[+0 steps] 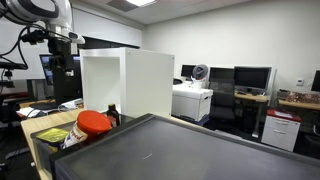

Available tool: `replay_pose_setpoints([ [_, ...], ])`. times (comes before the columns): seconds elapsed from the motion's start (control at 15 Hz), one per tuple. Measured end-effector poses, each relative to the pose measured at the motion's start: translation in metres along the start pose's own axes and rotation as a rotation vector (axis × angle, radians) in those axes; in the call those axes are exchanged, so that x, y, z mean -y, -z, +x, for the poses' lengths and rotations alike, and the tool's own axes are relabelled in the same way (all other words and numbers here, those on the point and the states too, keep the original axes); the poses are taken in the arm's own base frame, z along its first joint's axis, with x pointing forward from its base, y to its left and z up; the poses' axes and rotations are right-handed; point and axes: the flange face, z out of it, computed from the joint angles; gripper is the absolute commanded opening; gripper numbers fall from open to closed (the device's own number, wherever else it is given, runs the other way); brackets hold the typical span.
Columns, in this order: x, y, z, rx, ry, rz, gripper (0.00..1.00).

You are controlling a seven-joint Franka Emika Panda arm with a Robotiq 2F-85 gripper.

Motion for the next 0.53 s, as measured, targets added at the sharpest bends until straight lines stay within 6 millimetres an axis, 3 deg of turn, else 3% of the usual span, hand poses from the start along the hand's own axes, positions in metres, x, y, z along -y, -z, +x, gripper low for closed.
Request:
replay_pose_setpoints([
  [0.53, 0.034, -0.031, -0.001, -0.082, -0.026, -0.025, 1.00],
])
